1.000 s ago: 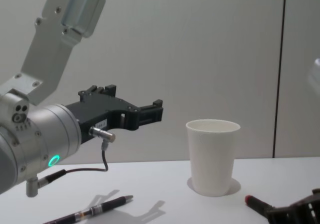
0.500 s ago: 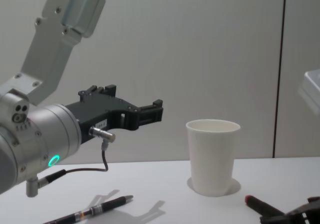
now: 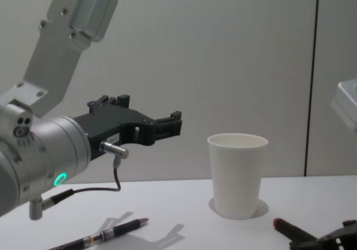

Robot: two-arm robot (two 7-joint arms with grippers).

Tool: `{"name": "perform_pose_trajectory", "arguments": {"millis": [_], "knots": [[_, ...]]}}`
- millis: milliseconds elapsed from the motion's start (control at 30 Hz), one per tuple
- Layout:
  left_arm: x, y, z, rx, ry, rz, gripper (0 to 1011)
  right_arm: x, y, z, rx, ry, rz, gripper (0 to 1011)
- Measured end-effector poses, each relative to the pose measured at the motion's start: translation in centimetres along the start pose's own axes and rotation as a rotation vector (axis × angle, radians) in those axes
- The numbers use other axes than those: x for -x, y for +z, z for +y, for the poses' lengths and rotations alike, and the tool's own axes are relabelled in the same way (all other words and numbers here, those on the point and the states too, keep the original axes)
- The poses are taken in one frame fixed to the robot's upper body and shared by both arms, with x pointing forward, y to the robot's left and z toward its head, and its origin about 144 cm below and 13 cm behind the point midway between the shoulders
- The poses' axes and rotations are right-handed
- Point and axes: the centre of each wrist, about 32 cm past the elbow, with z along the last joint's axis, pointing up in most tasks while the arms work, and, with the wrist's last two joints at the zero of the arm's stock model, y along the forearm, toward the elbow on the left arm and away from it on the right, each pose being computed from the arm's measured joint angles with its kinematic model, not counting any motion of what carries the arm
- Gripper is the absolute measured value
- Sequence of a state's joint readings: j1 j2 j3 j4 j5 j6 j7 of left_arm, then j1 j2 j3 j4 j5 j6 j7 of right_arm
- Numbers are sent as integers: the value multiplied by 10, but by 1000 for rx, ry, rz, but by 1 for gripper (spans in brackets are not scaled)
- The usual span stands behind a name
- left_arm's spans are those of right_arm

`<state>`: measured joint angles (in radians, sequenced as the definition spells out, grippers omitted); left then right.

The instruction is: Place the pen into the pen holder.

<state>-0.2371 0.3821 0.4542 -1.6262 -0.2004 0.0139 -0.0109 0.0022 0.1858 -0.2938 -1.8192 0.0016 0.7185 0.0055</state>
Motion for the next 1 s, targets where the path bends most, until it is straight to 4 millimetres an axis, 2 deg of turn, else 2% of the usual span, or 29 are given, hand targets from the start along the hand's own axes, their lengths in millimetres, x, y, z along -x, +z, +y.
{"name": "perform_pose_trajectory", "arguments": {"millis": [1000], "knots": [[0, 0, 0, 0, 0, 0, 1001, 4, -4, 3, 27, 25, 46, 1000]]}}
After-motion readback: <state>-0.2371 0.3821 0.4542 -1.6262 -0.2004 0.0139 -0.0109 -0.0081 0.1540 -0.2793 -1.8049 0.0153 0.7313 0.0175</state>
